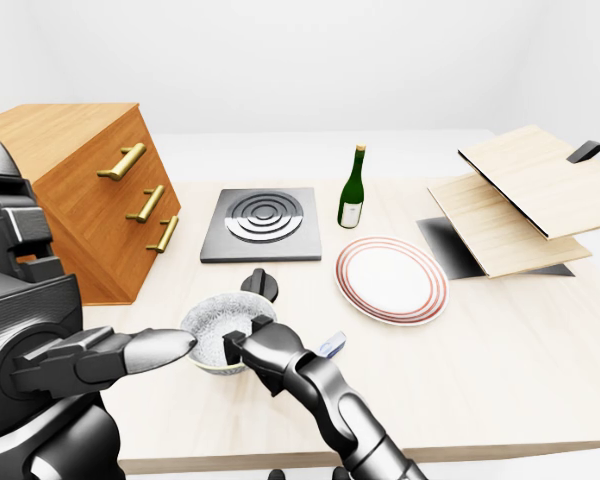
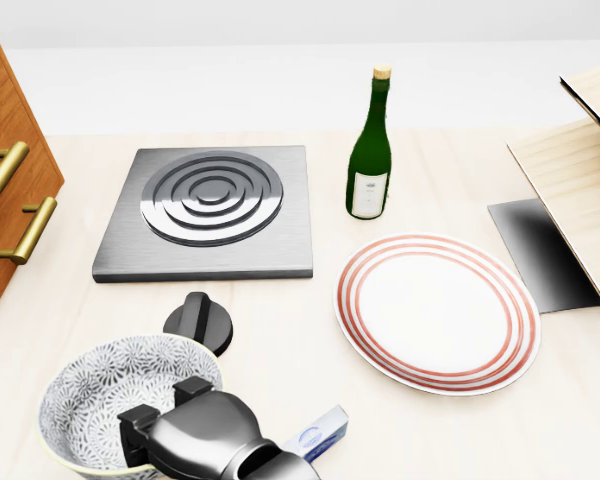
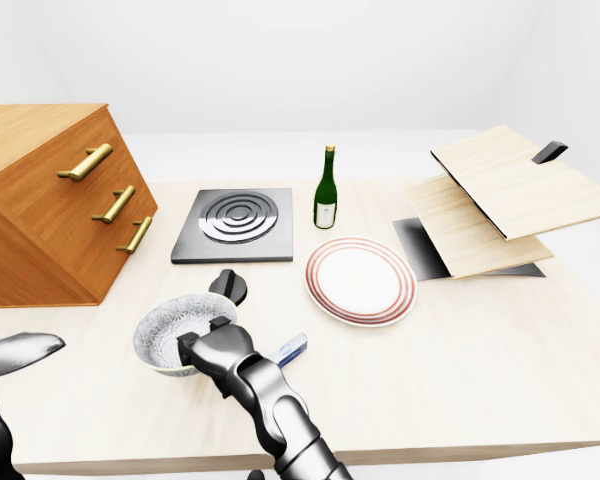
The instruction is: Pick up the akita bowl and put it on the plate.
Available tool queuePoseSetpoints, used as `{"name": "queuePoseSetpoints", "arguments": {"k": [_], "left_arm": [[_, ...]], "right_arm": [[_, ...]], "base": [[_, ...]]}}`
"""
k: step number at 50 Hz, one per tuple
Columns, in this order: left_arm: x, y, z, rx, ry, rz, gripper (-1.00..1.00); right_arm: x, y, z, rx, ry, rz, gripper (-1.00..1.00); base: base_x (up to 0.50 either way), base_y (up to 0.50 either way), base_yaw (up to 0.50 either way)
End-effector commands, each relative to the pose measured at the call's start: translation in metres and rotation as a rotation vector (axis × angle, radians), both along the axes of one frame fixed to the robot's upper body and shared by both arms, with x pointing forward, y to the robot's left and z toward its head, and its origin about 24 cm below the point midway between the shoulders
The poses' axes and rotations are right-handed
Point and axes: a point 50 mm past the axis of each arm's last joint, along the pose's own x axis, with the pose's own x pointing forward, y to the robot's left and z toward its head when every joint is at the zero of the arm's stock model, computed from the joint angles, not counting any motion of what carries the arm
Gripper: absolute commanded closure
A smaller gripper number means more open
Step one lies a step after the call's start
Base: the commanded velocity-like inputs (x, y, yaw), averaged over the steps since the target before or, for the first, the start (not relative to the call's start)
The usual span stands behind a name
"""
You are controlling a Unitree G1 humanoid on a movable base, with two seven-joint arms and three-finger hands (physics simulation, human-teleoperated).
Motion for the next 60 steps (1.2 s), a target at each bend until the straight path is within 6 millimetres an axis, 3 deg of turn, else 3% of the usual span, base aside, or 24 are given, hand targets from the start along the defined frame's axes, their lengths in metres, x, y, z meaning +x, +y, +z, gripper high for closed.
{"name": "queuePoseSetpoints", "arguments": {"k": [1, 22, 30, 45, 55, 60], "left_arm": [[0.0, -0.001, -0.002, 0.004, 0.015, -0.01, -1.0], [0.0, -0.002, -0.003, 0.013, 0.018, -0.011, -1.0], [0.0, -0.002, -0.002, 0.013, 0.017, -0.011, -1.0], [0.001, -0.003, -0.004, 0.016, 0.031, -0.015, -1.0], [0.0, -0.002, -0.003, 0.016, 0.019, -0.01, -1.0], [0.0, -0.002, -0.002, 0.015, 0.018, -0.01, -1.0]], "right_arm": [[-0.003, 0.0, 0.001, -0.052, -0.041, 0.007, 1.0], [-0.002, 0.005, 0.005, -0.047, -0.101, 0.007, 1.0], [0.011, 0.003, 0.035, -0.025, -0.301, -0.037, 1.0], [0.018, -0.003, 0.095, 0.101, -0.523, -0.104, 1.0], [0.021, -0.007, 0.099, 0.1, -0.548, -0.124, 1.0], [0.033, -0.012, 0.106, 0.093, -0.592, -0.158, 1.0]], "base": [[0.0, 0.0, 0.0], [0.0, 0.0, 0.0], [0.0, 0.0, 0.0], [0.0, 0.0, 0.0], [0.0, 0.0, 0.0], [0.0, 0.0, 0.0]]}}
